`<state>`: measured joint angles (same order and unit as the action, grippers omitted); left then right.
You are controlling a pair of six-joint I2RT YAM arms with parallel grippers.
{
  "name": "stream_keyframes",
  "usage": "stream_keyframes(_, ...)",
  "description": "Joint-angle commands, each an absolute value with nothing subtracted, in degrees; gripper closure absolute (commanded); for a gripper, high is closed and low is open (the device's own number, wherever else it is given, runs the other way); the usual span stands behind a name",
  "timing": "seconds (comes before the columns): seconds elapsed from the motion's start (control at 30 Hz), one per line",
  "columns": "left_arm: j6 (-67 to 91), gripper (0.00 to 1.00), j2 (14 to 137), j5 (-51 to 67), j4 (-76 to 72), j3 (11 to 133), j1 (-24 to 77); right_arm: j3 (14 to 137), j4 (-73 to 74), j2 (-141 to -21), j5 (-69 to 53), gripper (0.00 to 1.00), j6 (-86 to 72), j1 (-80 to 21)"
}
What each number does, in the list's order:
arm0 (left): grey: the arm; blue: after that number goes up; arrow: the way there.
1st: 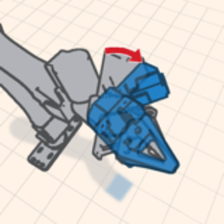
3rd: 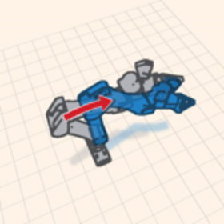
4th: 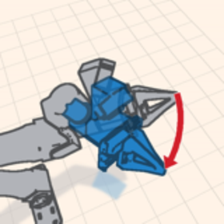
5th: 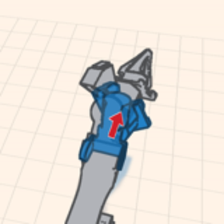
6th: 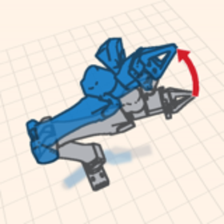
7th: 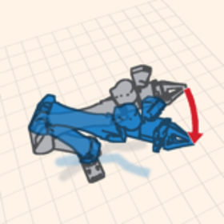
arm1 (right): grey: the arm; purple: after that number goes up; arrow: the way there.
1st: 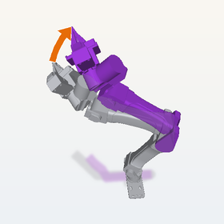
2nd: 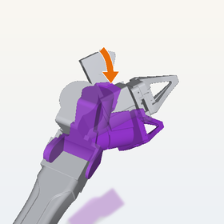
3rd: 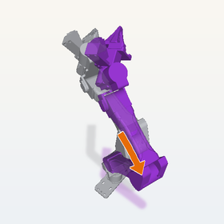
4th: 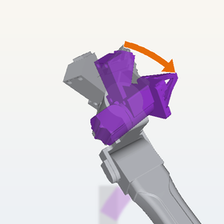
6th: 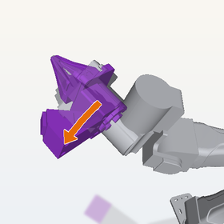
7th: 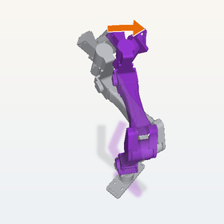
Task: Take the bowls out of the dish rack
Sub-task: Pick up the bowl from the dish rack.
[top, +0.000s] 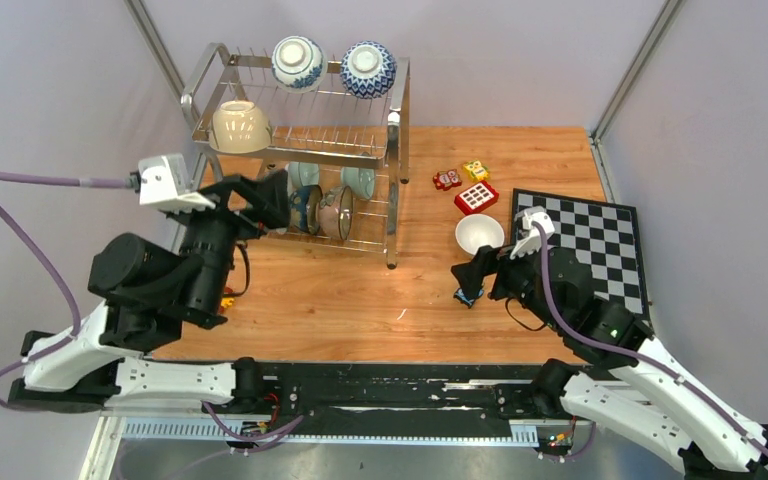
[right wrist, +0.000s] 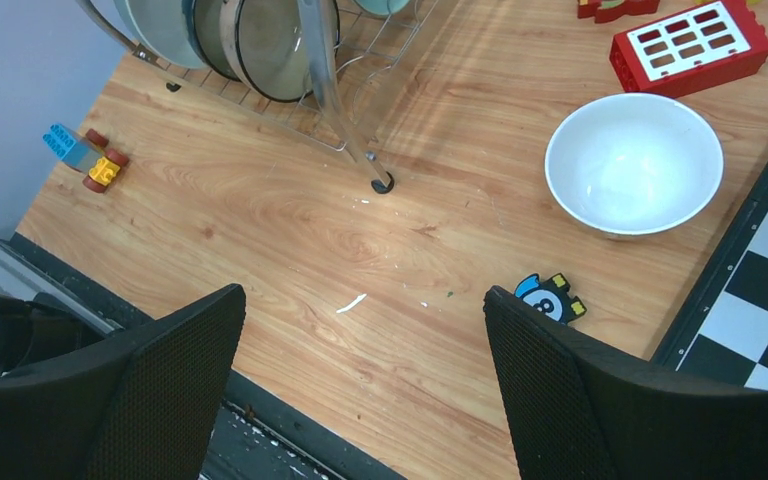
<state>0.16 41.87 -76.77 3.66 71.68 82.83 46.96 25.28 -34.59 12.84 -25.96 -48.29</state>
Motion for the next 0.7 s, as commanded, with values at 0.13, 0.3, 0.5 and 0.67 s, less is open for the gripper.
stream_keyframes(0.13, 15.6, 0.00, 59.0, -48.8, 28.4, 93.4, 65.1, 45.2, 26.1, -35.3, 9.4, 0.08, -27.1, -48.9)
stream_keyframes(0.3, 25.2, 0.00, 59.5, -32.9, 32.5, 93.5, 53.0, 44.2, 28.3, -32.7, 6.5, 0.01, -27.0, -48.9)
stream_keyframes(0.5, 40.7, 0.00, 51.3, -13.9, 28.6, 80.7, 31.8, 40.3, 24.5, -22.5, 5.5, 0.00, -27.9, -48.9)
stream_keyframes(0.67, 47.7, 0.00, 47.9, -3.3, 23.9, 73.5, 27.3, 37.1, 19.9, -17.0, 5.4, 0.01, -31.2, -48.9)
